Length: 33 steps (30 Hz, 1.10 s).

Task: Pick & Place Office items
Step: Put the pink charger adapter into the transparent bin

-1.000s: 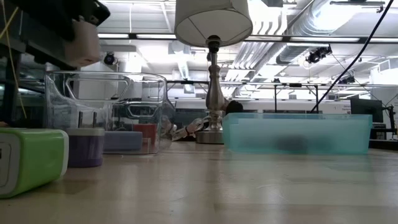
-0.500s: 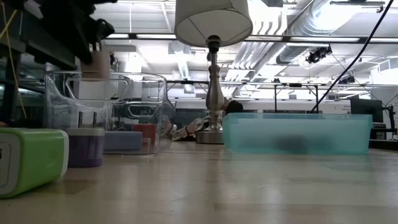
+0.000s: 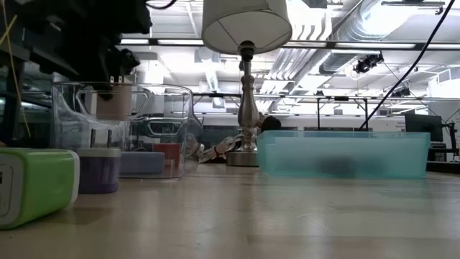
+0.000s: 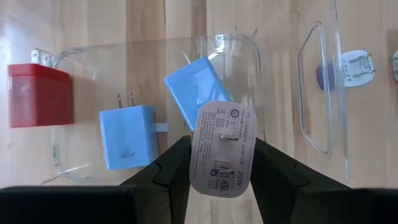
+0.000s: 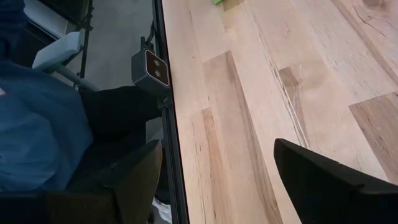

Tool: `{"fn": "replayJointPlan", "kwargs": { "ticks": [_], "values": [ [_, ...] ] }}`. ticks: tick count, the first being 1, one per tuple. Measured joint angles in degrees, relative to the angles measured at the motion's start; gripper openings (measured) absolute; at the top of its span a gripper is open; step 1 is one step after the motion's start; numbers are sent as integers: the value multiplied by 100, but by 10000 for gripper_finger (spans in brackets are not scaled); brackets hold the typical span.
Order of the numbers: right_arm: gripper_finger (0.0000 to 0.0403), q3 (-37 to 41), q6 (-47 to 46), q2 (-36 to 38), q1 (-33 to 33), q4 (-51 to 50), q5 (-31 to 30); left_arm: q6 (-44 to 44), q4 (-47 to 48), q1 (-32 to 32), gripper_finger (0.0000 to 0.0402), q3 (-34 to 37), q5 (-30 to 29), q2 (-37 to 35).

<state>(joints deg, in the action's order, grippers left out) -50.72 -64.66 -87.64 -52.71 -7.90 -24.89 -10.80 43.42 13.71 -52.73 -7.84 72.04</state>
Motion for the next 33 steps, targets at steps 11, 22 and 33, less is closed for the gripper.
{"fn": "replayJointPlan", "kwargs": {
  "ticks": [11, 22, 33],
  "values": [
    [298, 0, 0, 0, -2, -1, 0, -527, -709, 114, 131, 659, 91, -1],
    [298, 0, 0, 0, -1, 0, -1, -651, -1153, 114, 131, 1060, 265, -3],
    [298, 0, -1, 0, 0, 0, 0, -755, -1161, 114, 149, 1063, 407, -3]
  ]
}}
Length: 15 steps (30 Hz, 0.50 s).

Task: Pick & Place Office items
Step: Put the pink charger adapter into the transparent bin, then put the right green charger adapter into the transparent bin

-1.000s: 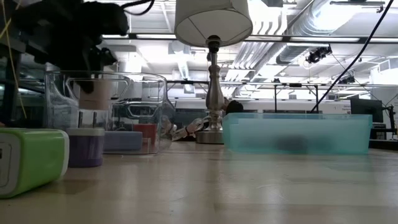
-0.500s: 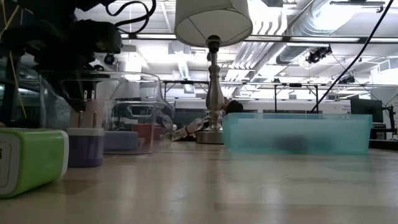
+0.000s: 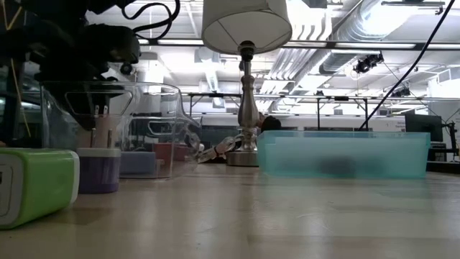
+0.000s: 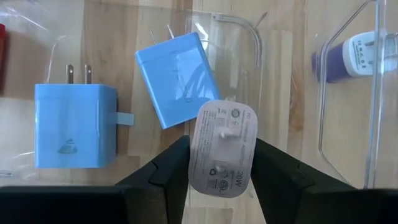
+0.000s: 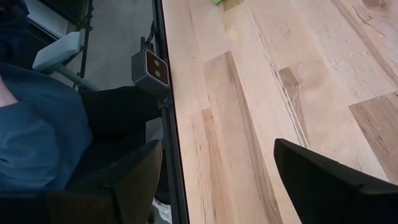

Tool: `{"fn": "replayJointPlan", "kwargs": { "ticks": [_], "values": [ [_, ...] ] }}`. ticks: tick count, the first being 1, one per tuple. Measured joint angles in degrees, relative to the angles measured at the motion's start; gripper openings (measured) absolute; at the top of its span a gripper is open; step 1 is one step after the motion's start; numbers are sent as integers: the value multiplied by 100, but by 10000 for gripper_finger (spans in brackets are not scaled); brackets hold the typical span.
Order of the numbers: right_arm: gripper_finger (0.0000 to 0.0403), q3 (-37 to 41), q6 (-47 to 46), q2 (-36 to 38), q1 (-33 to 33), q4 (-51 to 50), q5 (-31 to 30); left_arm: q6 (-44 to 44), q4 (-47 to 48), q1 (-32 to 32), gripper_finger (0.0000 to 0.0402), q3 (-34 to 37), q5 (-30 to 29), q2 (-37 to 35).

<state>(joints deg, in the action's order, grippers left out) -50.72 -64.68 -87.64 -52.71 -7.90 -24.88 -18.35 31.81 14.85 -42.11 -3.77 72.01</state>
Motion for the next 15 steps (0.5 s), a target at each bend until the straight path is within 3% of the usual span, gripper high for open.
{"fn": "replayJointPlan", "kwargs": {
  "ticks": [15],
  "values": [
    [298, 0, 0, 0, -2, 0, -1, -13, -20, 0, 172, 0, -4, 0]
  ]
}}
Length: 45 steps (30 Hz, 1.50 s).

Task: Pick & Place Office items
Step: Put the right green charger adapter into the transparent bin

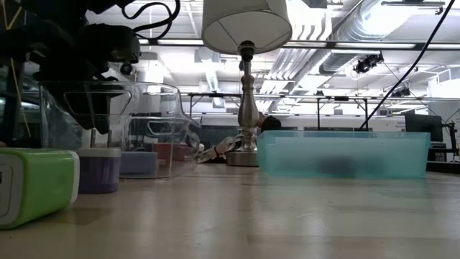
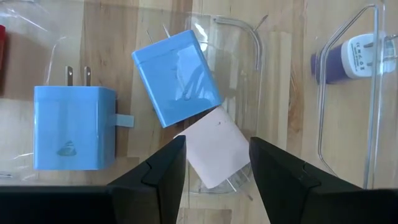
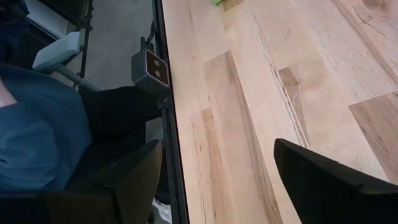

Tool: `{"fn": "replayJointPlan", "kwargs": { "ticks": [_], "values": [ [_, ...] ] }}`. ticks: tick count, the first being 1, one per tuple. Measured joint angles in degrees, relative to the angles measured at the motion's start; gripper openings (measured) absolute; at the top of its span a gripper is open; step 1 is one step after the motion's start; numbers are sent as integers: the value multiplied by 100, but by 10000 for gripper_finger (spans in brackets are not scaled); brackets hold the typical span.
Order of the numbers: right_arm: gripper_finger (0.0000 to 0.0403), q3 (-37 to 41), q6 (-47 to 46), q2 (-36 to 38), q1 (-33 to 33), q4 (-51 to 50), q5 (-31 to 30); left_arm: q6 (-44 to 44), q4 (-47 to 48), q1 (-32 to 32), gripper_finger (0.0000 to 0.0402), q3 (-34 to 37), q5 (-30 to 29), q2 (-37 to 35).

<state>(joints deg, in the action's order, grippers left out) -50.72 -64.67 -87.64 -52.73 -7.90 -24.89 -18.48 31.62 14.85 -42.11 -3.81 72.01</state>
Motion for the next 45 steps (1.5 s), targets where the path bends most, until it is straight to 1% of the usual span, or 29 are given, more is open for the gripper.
{"fn": "replayJointPlan", "kwargs": {
  "ticks": [15, 18, 28, 32, 34, 39, 42, 45],
  "values": [
    [298, 0, 1, 0, 1, 0, -1, 5, 0, 0, 172, 0, -7, -2],
    [298, 0, 0, 0, 0, 0, 0, 161, -29, -33, 172, 0, -4, -72],
    [298, 0, -1, 0, 0, 0, 0, 641, 12, -274, 172, 0, -128, -969],
    [298, 0, 0, 0, 1, 0, 0, 719, 118, -213, 172, 0, -279, -1360],
    [298, 0, -1, 0, 2, -1, -1, 556, 392, -136, 172, -58, -435, -1523],
    [298, 0, 0, 0, 2, 0, -1, 59, 1494, 142, 172, -410, -1065, -1725],
    [298, 0, 0, 1, 1, 0, -1, -232, 1936, 349, 172, -705, -1158, -1722],
    [298, 0, 0, 1, 1, 0, 1, -452, 2175, 534, 172, -980, -1164, -1722]
  ]
}}
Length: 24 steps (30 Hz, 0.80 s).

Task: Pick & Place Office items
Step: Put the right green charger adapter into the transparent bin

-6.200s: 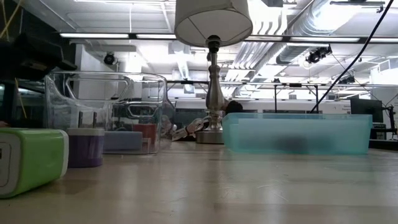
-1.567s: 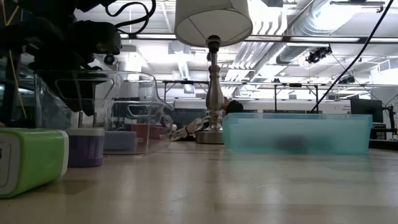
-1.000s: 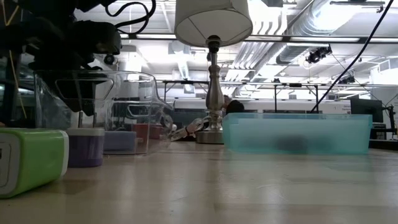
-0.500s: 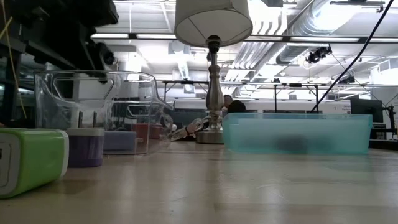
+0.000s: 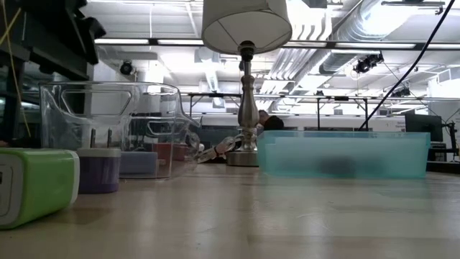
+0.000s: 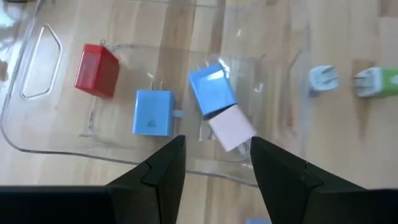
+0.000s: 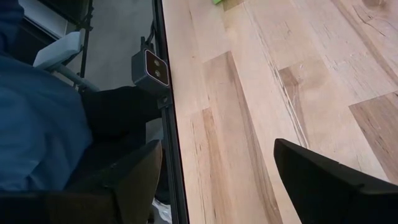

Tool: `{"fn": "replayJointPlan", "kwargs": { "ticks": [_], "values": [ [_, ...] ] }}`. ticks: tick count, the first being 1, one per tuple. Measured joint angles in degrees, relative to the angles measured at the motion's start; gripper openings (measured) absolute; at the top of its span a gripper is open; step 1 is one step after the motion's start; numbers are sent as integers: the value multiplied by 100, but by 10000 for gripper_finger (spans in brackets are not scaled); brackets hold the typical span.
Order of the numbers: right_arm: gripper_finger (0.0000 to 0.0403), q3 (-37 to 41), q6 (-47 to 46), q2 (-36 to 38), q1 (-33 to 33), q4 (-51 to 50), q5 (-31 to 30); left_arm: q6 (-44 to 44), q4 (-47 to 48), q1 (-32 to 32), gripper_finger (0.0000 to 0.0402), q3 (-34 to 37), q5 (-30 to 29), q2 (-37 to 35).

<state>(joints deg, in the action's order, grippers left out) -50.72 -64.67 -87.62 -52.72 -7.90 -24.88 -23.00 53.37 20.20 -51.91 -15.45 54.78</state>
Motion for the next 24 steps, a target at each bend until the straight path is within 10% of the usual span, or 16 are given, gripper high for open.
{"fn": "replayJointPlan", "kwargs": {
  "ticks": [24],
  "values": [
    [298, 0, 0, -1, -1, 0, -2, -249, -1269, 1788, 172, -159, 27, 1179]
  ]
}}
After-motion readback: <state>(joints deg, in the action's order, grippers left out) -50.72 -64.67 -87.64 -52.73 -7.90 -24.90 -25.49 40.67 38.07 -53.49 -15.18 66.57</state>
